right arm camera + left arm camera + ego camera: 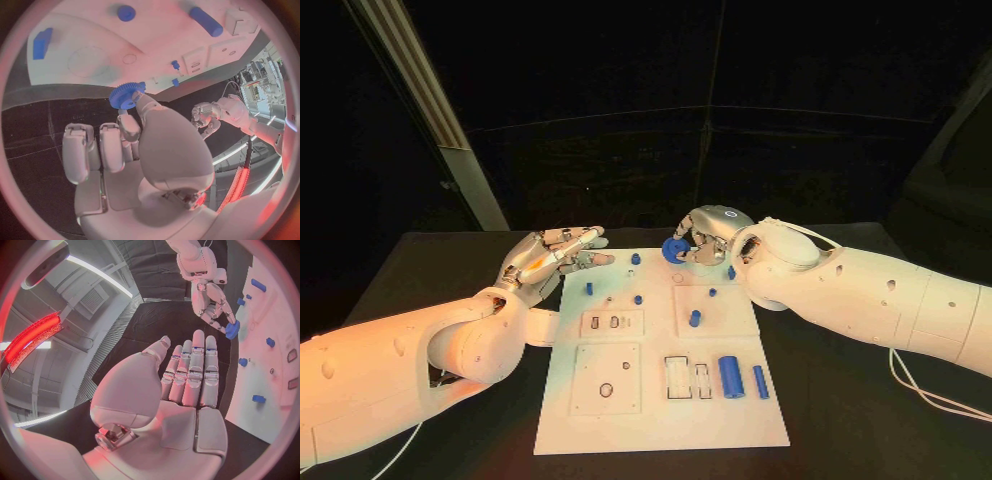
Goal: Assemble the parts on the task board
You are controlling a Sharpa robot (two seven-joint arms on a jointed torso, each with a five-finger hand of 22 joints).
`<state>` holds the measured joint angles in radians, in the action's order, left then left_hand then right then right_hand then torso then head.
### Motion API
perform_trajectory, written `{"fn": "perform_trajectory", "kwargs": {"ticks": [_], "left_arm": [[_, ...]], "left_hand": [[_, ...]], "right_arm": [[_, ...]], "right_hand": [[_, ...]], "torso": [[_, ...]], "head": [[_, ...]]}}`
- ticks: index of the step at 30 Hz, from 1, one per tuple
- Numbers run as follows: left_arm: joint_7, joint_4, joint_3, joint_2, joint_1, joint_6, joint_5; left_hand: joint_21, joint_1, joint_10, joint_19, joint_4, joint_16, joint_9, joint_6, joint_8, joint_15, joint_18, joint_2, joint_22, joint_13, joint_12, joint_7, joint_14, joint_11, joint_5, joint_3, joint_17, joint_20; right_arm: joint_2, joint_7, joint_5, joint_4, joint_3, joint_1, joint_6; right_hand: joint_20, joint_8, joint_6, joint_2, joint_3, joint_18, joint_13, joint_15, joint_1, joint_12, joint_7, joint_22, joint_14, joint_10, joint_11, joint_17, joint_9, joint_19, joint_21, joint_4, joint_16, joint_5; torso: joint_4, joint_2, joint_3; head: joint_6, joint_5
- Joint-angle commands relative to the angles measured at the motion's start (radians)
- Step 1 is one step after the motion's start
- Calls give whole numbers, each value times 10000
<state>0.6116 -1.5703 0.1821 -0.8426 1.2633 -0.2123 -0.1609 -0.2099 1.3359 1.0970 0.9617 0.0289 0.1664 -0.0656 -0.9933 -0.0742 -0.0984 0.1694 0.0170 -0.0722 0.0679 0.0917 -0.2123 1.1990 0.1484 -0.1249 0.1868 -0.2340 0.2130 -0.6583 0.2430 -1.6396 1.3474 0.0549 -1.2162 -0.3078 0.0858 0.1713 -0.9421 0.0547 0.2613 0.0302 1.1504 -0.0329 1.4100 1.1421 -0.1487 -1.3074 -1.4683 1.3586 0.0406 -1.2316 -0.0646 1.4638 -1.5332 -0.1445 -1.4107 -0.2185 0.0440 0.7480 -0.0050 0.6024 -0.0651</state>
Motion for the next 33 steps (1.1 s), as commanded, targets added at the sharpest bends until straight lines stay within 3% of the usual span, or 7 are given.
{"fn": "perform_trajectory", "kwargs": {"ticks": [1,11,18,24,26,33], "left_arm": [[10,-8,-8,25,14,163,11],[-13,3,-8,43,14,179,11],[-24,3,-9,56,15,212,11],[-51,14,-9,77,15,240,10],[-60,25,-9,89,15,244,10],[-55,30,-10,150,16,238,10]], "left_hand": [[44,70,31,59,-8,-43,8,-9,61,-12,151,19,11,-11,-75,-41,-37,56,-24,89,-15,39],[50,86,31,59,-34,-64,8,-3,64,-11,152,28,13,-12,-94,-42,-37,56,-27,150,-23,39],[57,88,26,56,-47,-80,8,4,68,-14,151,26,15,-13,-108,-47,-41,60,-26,184,-28,39],[57,88,26,56,-47,-80,8,4,68,-14,151,26,15,-13,-108,-47,-41,60,-26,184,-28,39],[65,81,22,50,-55,-101,9,9,70,-20,150,22,18,-14,-122,-52,-52,64,-25,216,-31,42],[69,76,20,46,-57,-110,9,12,71,-22,149,22,19,-15,-129,-54,-56,67,-25,232,-33,44]], "right_arm": [[183,-92,-106,103,1,-13,-317],[873,50,-212,62,-42,66,53],[1428,171,-337,-396,-102,182,159],[1613,220,-469,-537,-115,244,146],[1679,228,-496,-581,-116,255,183],[1893,258,-531,-805,-119,293,290]], "right_hand": [[-22,-72,-611,22,82,-68,6,35,-161,-42,143,-1643,-412,31,34,10,-17,349,-44,-21,-22,13],[-12,-119,-636,45,147,-65,-21,48,-283,-98,148,-1633,-408,5,30,20,-20,341,-40,-60,-14,18],[-10,-179,-638,37,284,-64,-66,42,-251,-179,157,-1631,-408,-35,18,6,-21,337,-38,13,-16,-8],[-10,-179,-638,37,284,-64,-66,42,-251,-179,157,-1631,-408,-35,18,6,-21,337,-38,13,-16,-8],[-10,-195,-630,44,304,-65,-64,42,-252,-182,152,-1636,-408,-37,21,0,-20,341,-39,25,-18,-13],[-8,-231,-610,74,326,-63,-51,48,-288,-181,136,-1630,-405,-34,33,13,-17,336,-37,33,-11,12]], "torso": [[12,7,-8],[15,9,-15],[11,14,-7],[31,26,-7],[-14,13,1],[-2,20,2]], "head": [[12,53],[46,117],[66,154],[92,188],[123,212],[168,213]]}}
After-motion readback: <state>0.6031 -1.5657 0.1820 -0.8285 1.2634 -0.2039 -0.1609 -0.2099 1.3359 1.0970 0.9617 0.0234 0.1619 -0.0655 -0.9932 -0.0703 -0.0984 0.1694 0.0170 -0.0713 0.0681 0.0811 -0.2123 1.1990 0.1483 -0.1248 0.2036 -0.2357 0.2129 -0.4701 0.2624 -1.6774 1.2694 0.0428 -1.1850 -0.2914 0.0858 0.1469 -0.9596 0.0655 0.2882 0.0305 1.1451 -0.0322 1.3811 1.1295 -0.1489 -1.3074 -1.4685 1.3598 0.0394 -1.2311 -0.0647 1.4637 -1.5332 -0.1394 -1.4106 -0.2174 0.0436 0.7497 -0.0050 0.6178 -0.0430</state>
